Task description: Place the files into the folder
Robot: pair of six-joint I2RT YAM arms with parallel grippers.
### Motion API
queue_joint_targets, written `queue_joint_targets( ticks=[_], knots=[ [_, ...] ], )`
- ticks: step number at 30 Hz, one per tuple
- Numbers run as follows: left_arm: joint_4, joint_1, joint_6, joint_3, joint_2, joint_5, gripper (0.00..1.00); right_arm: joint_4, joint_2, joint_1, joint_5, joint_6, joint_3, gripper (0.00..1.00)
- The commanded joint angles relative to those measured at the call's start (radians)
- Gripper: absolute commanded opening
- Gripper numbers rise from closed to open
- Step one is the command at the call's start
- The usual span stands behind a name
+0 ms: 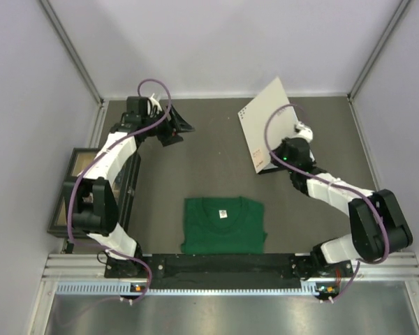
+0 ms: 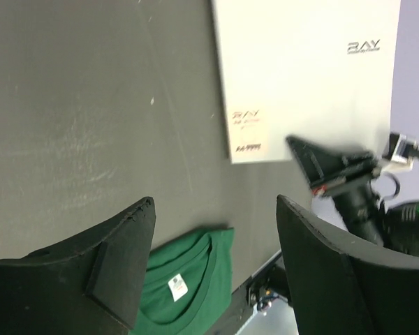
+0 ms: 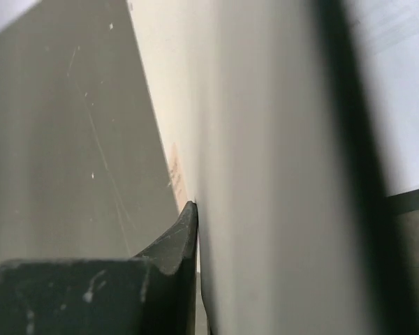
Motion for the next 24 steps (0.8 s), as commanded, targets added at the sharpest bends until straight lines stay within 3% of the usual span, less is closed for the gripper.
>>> queue_joint_targets(
  ticks=[1,3,4,5,8,9,11,18,24],
  knots=[
    [0.055,-0.002,0.019,-0.053,-0.013,0.039,0.74,0.056,0.090,-0.197,-0.350,0.178,-0.125,0.00],
    [0.062,-0.004,0.026,-0.067,-0.007,0.049,0.74,0.038,0.148,-0.303,-0.401,0.189,-0.128,0.02],
    [0.061,-0.004,0.030,-0.073,-0.006,0.052,0.74,0.012,0.161,-0.332,-0.438,0.186,-0.125,0.11],
    [0.061,-0.004,0.038,-0.076,-0.004,0.056,0.74,-0.018,0.169,-0.354,-0.447,0.174,-0.109,0.35],
    [0.056,-0.004,0.052,-0.082,-0.009,0.066,0.75,-0.212,0.131,-0.392,-0.427,0.088,-0.042,0.76],
    [0.058,-0.005,0.055,-0.086,-0.010,0.066,0.75,-0.331,0.115,-0.392,-0.418,0.069,-0.025,0.81],
    [0.058,-0.013,0.064,-0.081,-0.012,0.076,0.75,-0.449,0.063,-0.394,-0.387,0.013,0.024,0.87],
    [0.000,-0.053,0.099,0.003,-0.015,0.104,0.76,-0.747,-0.283,-0.349,-0.282,-0.076,0.064,0.93],
    [-0.071,-0.094,0.119,0.129,-0.064,0.113,0.81,-0.991,-0.432,-0.280,-0.219,-0.204,0.340,0.99]
  ],
)
